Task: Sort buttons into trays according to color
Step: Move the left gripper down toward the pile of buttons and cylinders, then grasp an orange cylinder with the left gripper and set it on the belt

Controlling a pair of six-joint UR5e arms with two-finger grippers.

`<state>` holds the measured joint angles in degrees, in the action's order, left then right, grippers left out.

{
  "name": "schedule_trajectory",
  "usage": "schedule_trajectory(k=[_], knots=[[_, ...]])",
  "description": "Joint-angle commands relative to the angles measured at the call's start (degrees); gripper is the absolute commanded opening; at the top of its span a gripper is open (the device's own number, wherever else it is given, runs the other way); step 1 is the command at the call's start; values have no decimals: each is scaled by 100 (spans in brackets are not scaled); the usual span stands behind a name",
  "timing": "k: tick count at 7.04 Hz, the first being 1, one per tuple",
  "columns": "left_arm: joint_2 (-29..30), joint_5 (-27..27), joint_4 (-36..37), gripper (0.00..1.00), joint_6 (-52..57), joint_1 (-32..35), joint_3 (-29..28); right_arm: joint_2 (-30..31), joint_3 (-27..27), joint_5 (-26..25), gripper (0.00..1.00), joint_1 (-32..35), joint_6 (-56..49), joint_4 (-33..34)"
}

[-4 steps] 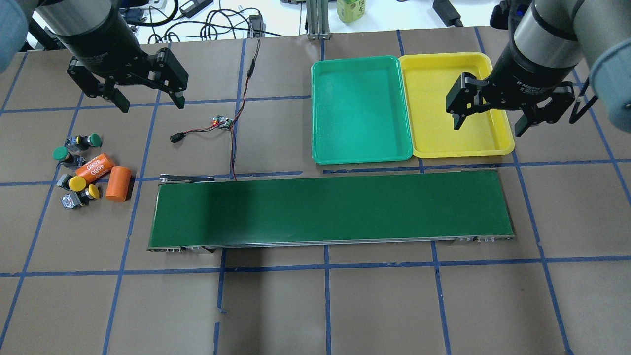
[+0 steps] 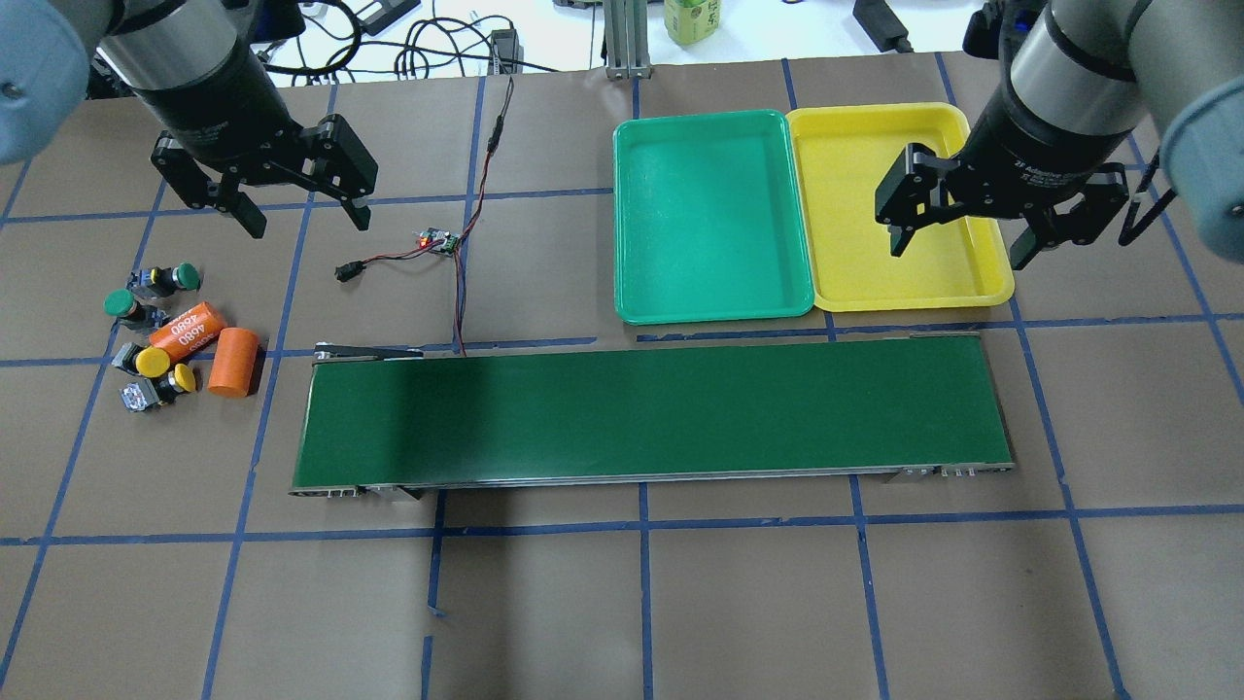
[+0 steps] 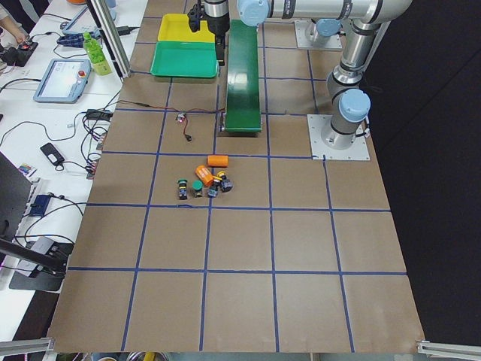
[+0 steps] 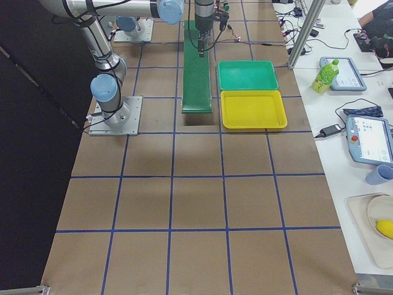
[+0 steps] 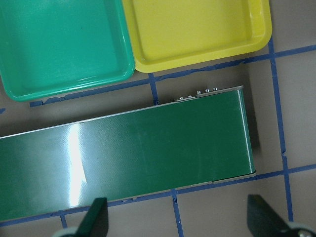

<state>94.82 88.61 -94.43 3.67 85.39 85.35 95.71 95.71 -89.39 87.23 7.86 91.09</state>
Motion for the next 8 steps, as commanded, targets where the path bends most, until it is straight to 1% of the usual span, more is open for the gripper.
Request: schedule_trajectory(k=[1, 2, 3, 5, 6, 8], knots=[[464, -46, 265, 100, 1075, -1070, 331, 9, 0, -26, 100, 5, 5, 5], [850, -55, 1024, 100, 1353, -1495, 621, 44, 0, -44, 100, 22, 23, 5], [1158, 6, 1685, 100, 1451, -1595, 815, 61, 9, -35, 100, 92, 40, -21], [1677, 7, 2627, 100, 2222, -2077, 1228, 184, 35, -53, 100, 224, 6, -144], [1828, 15, 3049, 100, 2609, -2158, 1378, 324, 18, -61, 100, 216, 14, -362], [1952, 15, 3097, 100, 2753, -2254, 1537, 439, 26, 43, 100, 251, 49, -355]])
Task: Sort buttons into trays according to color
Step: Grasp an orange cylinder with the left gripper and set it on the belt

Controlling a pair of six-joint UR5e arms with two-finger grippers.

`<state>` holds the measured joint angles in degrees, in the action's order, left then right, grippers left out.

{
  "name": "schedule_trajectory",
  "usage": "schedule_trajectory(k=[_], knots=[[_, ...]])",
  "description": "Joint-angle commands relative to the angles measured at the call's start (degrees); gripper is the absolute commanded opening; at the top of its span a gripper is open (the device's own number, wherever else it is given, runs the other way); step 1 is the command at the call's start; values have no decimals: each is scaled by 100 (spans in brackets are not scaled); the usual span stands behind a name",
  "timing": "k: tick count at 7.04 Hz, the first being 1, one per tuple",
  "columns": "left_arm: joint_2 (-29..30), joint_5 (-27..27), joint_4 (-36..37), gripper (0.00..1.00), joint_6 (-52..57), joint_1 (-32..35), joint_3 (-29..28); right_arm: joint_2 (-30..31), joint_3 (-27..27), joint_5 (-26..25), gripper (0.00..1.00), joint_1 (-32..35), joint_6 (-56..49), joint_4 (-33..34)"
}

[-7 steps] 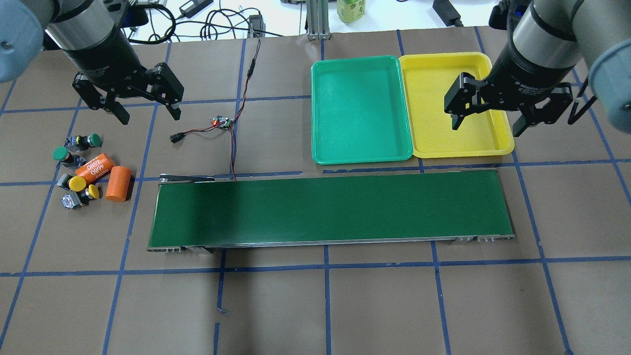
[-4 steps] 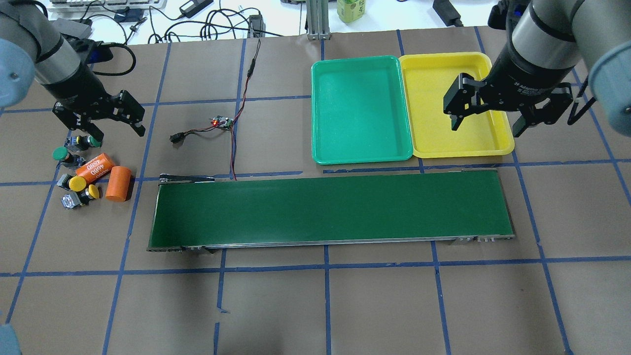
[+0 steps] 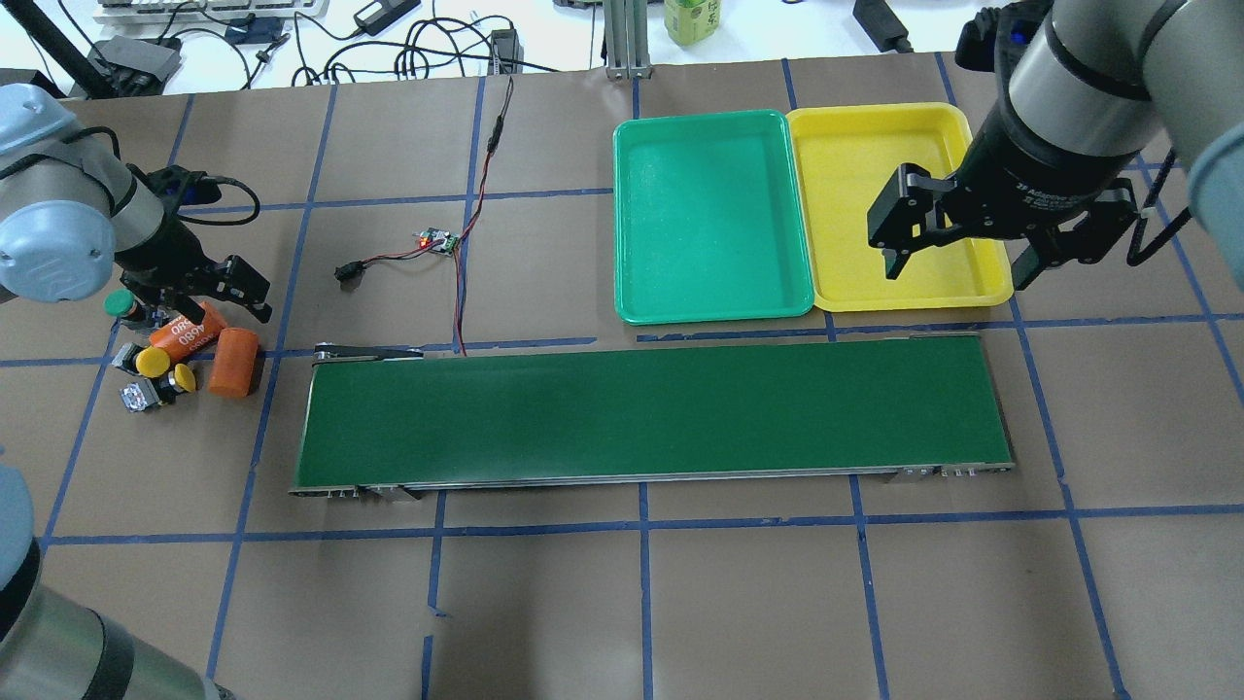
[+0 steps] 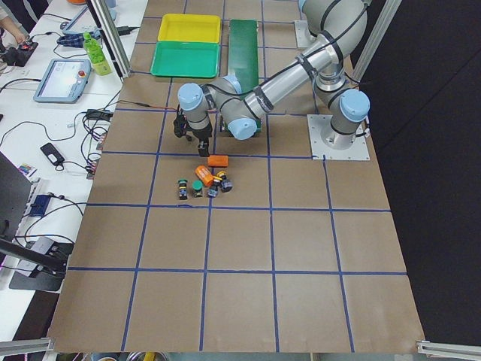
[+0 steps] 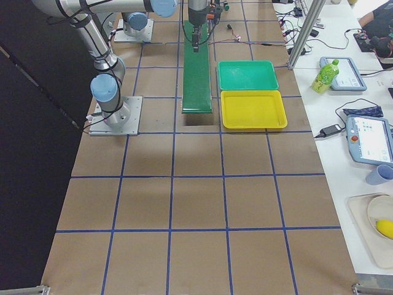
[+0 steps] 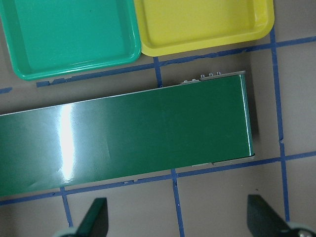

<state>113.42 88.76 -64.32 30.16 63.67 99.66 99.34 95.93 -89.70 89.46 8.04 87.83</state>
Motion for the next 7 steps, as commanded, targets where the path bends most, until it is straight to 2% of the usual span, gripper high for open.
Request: schedule_trajectory(k=[1, 3, 4, 5, 7], knots=[[163, 158, 104, 100, 156, -126, 193, 137, 5, 84, 100, 80, 22, -63], [312, 212, 305, 97, 201, -267, 342, 155, 14, 76, 100, 98, 31, -81], [278, 238, 306, 31, 261, -250, 482, 164, 14, 84, 100, 98, 22, -90], [252, 221, 332, 0, 236, -241, 518, 164, 14, 84, 100, 98, 22, -90], [-19, 230, 306, 0, 375, 186, 414, 173, 14, 67, 100, 98, 22, -90]])
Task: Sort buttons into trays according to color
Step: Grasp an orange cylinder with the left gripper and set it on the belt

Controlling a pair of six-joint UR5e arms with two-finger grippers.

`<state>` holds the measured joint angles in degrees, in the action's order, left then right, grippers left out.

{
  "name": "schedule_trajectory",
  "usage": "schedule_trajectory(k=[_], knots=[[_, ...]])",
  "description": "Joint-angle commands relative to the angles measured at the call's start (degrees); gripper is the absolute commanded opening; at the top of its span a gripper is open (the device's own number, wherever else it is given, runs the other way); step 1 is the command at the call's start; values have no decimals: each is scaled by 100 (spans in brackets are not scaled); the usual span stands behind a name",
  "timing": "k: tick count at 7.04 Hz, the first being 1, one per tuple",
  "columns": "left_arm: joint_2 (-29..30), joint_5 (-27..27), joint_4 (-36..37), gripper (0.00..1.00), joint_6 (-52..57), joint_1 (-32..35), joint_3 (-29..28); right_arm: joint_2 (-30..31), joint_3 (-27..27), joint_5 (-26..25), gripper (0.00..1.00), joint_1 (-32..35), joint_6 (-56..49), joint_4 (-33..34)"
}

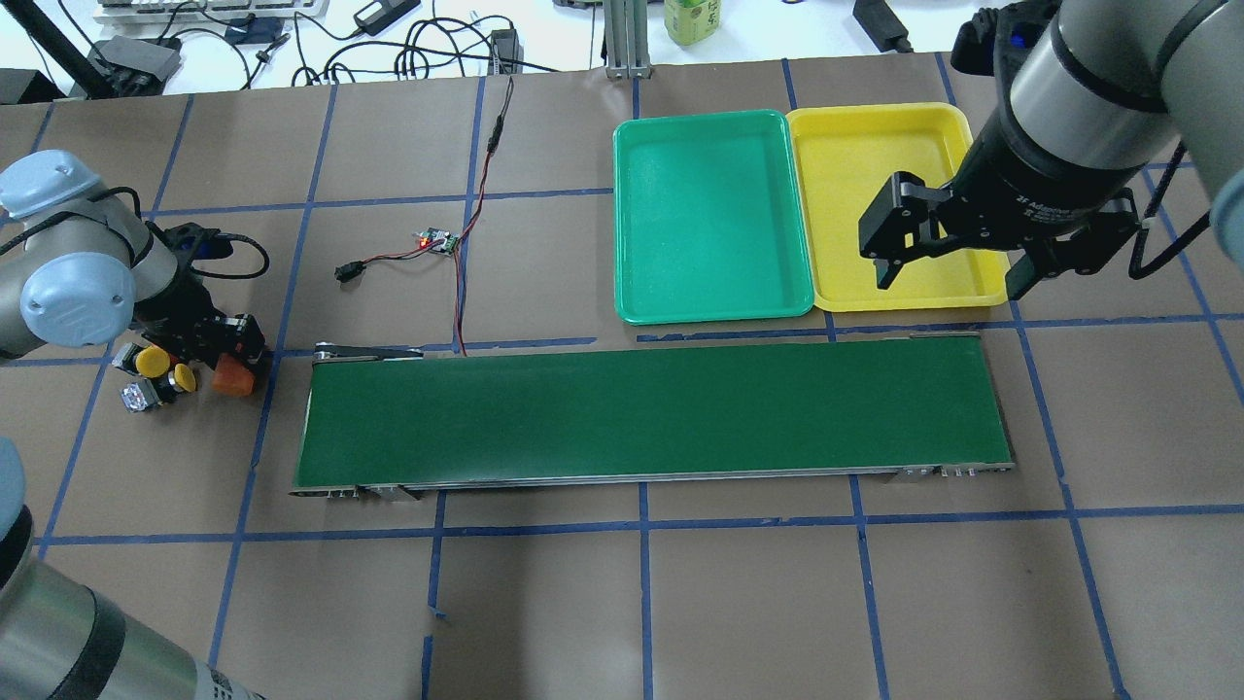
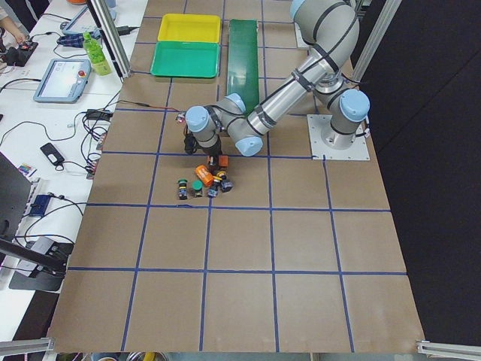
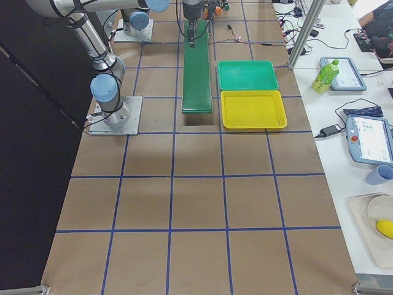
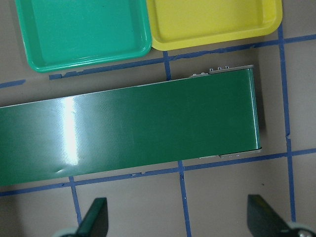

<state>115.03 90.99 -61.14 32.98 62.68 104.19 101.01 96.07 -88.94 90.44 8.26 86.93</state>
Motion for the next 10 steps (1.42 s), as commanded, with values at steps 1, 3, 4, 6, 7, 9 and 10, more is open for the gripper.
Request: schedule_trajectory(k=[1, 3, 4, 6, 7, 9, 10], knots=[[-583, 41, -143, 0, 713, 724, -47, 7, 0, -9, 100, 0, 0, -1], [-1391, 7, -414, 0, 2076, 1184, 127, 16, 0, -71, 100, 0, -18, -9], [-1761, 6, -564, 0, 2899, 1420, 354, 16, 0, -71, 100, 0, -18, -1], [-2150, 32, -487, 0, 3677, 2123, 1196, 7, 0, -80, 100, 0, 0, -1], [-2238, 41, -426, 0, 4360, 2204, 1427, -2, 0, -88, 100, 0, 0, -1], [-2239, 59, -320, 0, 5401, 2205, 1508, 7, 0, -71, 100, 0, 8, 78], [-2126, 59, -259, 12, 5378, 2196, 1525, -2, -9, -88, 100, -8, 0, 79]])
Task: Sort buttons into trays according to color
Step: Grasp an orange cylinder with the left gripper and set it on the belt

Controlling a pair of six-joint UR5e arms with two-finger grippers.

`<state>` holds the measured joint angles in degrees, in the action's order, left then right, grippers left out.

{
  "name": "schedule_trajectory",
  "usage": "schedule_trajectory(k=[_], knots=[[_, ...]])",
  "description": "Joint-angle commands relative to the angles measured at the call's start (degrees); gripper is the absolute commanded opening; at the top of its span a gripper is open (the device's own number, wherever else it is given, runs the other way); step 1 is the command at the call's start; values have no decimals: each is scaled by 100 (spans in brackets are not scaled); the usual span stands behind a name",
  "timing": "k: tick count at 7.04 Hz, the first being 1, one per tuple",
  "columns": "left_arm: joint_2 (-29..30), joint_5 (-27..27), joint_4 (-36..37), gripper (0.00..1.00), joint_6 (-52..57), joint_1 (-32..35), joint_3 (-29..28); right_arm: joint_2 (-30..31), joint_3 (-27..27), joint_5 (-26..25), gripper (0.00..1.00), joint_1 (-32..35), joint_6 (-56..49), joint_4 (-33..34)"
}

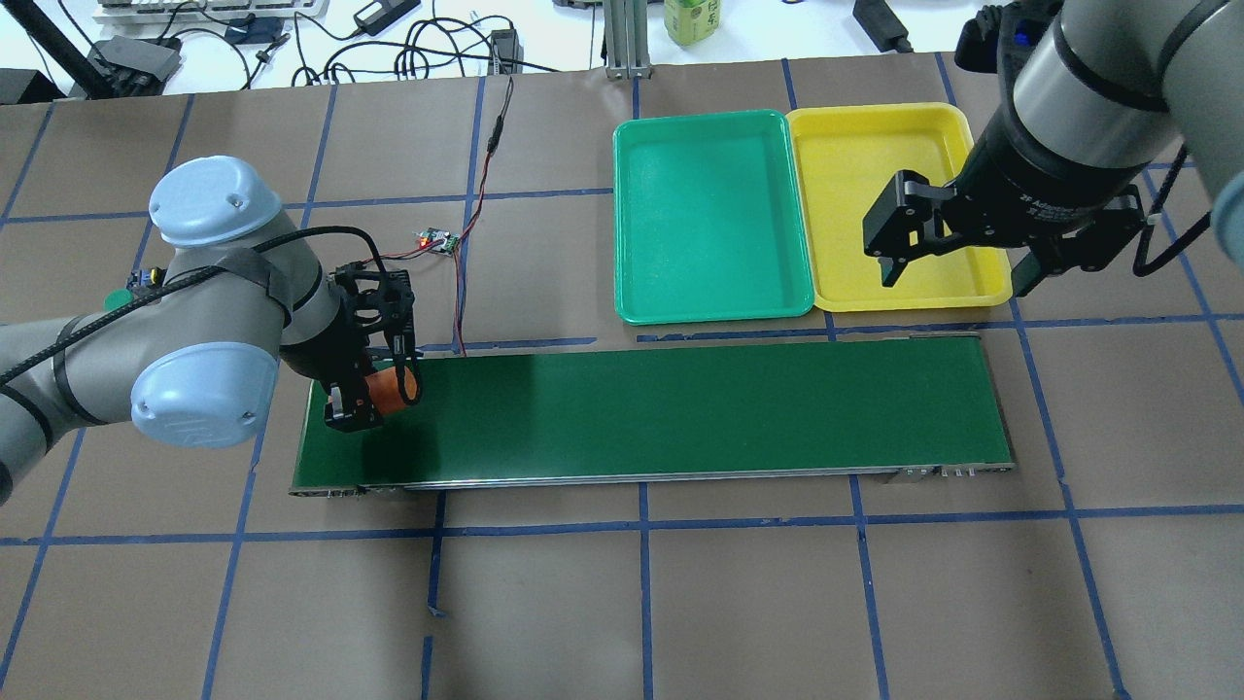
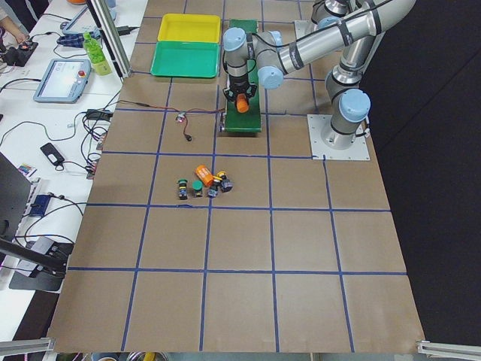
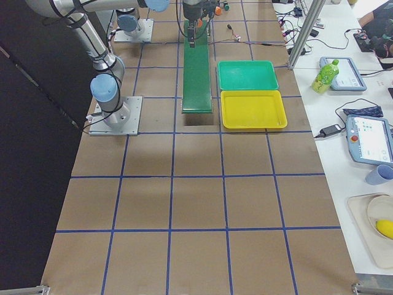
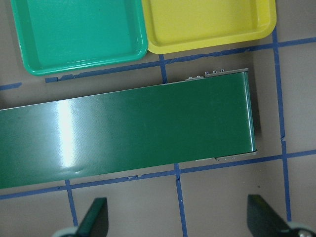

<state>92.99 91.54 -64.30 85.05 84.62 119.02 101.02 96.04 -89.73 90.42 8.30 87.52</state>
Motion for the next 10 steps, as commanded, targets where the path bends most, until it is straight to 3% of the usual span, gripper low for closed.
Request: schedule_trajectory(k=[1, 3, 5, 7, 10], knots=[[88, -4, 84, 99, 170, 10, 77, 5, -7, -19, 100, -7, 5, -6], [-96, 31, 6, 100, 126, 10, -36, -4, 2, -27, 100, -7, -12, -33], [-228, 22, -842, 100, 117, -207, -735, -4, -7, -27, 100, -7, -30, -42], [627, 31, -1155, 100, -450, -1232, -1886, -4, -7, -27, 100, -7, -30, 37], [2351, 400, -1050, 100, -921, -1965, -3084, -12, 2, -19, 100, -16, -39, 37]])
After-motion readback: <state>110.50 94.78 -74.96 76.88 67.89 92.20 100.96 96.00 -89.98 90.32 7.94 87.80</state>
